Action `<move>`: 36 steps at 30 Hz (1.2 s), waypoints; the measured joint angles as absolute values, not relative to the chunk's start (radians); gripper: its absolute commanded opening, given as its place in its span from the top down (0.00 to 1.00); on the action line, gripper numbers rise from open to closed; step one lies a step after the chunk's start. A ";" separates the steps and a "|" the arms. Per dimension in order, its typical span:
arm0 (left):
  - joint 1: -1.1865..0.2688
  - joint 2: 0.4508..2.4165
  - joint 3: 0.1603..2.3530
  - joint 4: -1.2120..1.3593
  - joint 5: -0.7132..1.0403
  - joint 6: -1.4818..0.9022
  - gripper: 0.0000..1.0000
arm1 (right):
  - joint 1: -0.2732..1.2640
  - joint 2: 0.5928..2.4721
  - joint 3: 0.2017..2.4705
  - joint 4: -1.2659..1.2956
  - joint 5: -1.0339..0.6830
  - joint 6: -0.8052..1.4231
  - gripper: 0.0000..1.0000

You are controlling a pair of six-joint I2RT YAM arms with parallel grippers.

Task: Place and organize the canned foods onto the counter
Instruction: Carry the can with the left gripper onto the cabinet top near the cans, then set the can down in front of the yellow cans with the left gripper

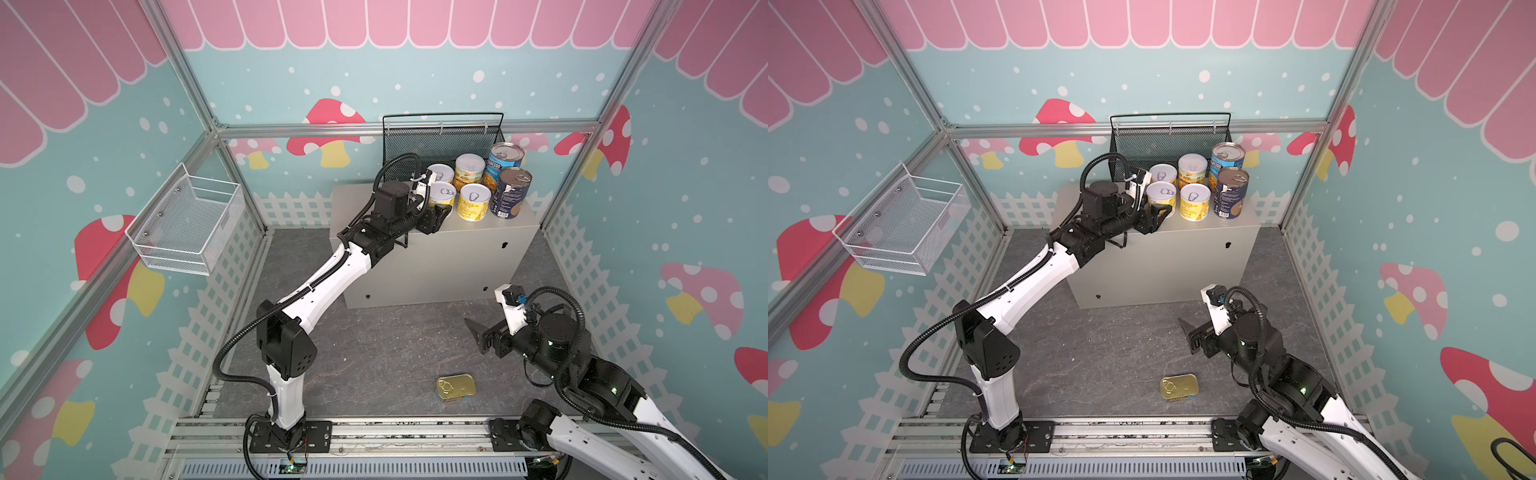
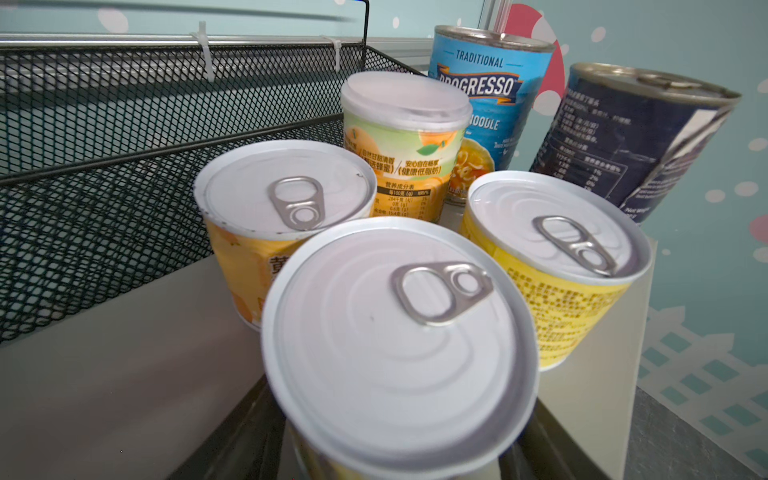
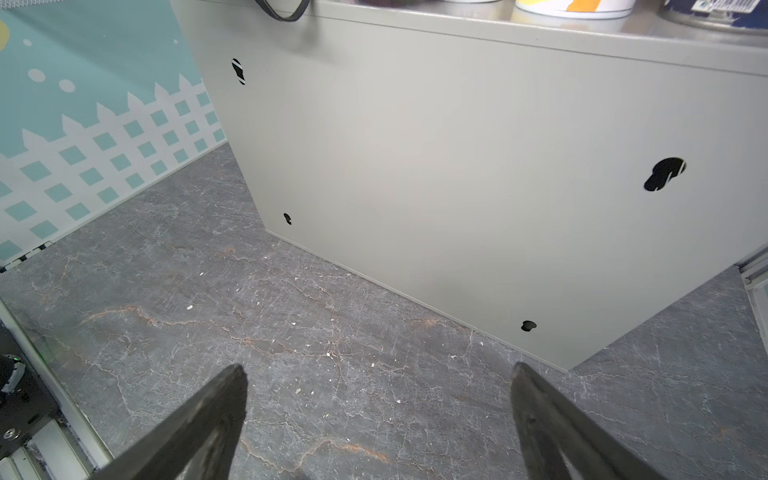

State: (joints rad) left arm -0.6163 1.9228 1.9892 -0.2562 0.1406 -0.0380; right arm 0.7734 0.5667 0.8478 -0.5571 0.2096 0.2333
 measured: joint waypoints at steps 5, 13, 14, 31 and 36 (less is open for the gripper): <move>-0.612 1.935 2.004 -0.255 0.145 -0.038 0.33 | 0.773 0.567 0.848 -0.557 0.212 0.234 0.01; -0.611 1.936 2.001 -0.250 0.154 -0.038 0.33 | 0.773 0.558 0.848 -0.557 0.213 0.241 0.01; -0.611 1.935 1.996 -0.243 0.154 -0.038 0.33 | 0.773 0.558 0.848 -0.557 0.213 0.241 0.01; -0.625 1.885 1.914 -0.197 0.154 -0.038 0.33 | 0.773 0.533 0.846 -0.556 0.212 0.261 0.01; -0.632 1.883 1.912 -0.197 0.154 -0.038 0.33 | 0.773 0.531 0.846 -0.556 0.211 0.264 0.01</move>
State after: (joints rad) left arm -0.6319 1.8832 1.9118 -0.1970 0.1535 -0.0376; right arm 0.7734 0.5308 0.8459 -0.5556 0.2108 0.2638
